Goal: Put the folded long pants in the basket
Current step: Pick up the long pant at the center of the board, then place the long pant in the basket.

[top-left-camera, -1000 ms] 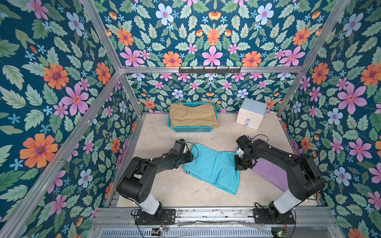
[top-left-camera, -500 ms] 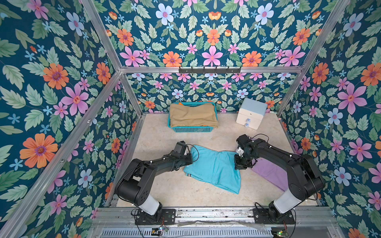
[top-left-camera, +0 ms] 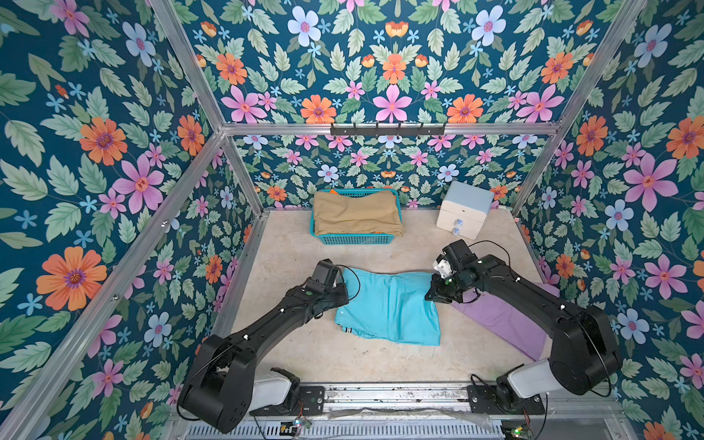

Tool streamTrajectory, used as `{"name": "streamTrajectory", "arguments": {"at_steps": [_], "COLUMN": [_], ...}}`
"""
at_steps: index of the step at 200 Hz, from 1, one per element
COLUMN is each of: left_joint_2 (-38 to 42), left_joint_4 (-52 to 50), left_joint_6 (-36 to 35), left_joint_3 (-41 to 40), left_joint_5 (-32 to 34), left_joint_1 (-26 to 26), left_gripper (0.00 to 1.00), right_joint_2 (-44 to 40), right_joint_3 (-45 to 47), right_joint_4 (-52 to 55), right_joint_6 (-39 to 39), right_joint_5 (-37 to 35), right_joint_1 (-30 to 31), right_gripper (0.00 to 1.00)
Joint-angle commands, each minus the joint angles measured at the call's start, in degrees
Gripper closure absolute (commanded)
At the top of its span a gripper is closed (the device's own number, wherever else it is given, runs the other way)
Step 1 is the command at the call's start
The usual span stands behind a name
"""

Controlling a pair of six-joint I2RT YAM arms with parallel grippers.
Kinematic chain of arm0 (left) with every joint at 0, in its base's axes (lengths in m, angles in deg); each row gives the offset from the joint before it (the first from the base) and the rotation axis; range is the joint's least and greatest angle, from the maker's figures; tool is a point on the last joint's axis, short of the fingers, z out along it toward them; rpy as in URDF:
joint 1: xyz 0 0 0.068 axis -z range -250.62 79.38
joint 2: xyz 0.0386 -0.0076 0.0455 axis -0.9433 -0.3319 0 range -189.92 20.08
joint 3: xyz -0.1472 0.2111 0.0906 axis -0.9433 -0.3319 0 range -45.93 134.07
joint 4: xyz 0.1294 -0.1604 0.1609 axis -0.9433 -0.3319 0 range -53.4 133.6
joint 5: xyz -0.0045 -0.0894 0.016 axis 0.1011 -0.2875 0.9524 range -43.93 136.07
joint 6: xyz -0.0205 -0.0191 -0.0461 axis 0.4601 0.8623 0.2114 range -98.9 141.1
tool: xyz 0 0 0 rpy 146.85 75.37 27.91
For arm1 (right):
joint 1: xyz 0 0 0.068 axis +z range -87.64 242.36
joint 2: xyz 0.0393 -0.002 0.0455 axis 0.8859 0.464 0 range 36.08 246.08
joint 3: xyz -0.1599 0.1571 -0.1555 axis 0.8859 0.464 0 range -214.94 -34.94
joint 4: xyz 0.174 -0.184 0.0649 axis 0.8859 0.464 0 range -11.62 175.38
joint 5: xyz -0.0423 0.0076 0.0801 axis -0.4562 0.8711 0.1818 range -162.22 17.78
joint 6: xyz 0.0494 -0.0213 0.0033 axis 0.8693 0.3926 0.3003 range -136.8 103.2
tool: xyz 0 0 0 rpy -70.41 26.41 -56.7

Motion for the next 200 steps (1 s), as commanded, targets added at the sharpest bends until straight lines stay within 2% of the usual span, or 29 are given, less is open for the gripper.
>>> {"name": "streamTrajectory", "arguments": {"at_steps": [1, 28, 56, 83, 113, 143, 169, 182, 200], "left_joint_2": [2.66, 4.61, 1.25, -6.15, -14.91, -24.04, -29.43, -32.55, -36.48], "left_joint_4": [-4.84, -9.8, -14.0, -13.84, -8.97, -8.6, -7.14, -7.04, -6.59], "left_joint_6": [-0.62, -2.15, -4.66, -7.83, -11.23, -11.11, -11.37, -10.47, -10.14], "left_joint_3": [3.06, 9.65, 20.35, 32.55, 43.44, 54.21, 60.08, 63.02, 66.39], "left_joint_5": [1.74, 3.61, 5.73, 6.93, 6.09, -0.22, -3.98, -6.17, -9.23], "left_joint_1": [0.01, -0.08, -0.72, -3.57, -8.48, -15.04, -19.08, -21.12, -22.98], "left_gripper": [1.0, 1.0, 1.0, 1.0, 1.0, 1.0, 1.0, 1.0, 1.0], "right_joint_2": [-1.29, -1.35, 2.56, 10.23, 24.51, 39.71, 51.53, 54.88, 54.97], "right_joint_3": [-3.1, -9.14, -20.25, -33.99, -53.29, -76.45, -94.97, -98.12, -92.49], "right_joint_4": [1.16, 2.98, 5.37, 5.82, 7.25, 12.34, 15.36, 13.21, 3.07], "right_joint_6": [0.44, 0.64, 0.63, 1.68, 2.48, 4.05, 8.29, 13.62, 20.52], "right_joint_5": [0.19, 0.2, -1.12, -4.93, -6.93, -4.17, 0.25, 5.09, 10.5], "right_joint_1": [-0.04, -0.05, -0.32, -0.9, -1.68, -3.53, -5.71, -7.58, -9.49], "right_gripper": [1.0, 1.0, 1.0, 1.0, 1.0, 1.0, 1.0, 1.0, 1.0]}}
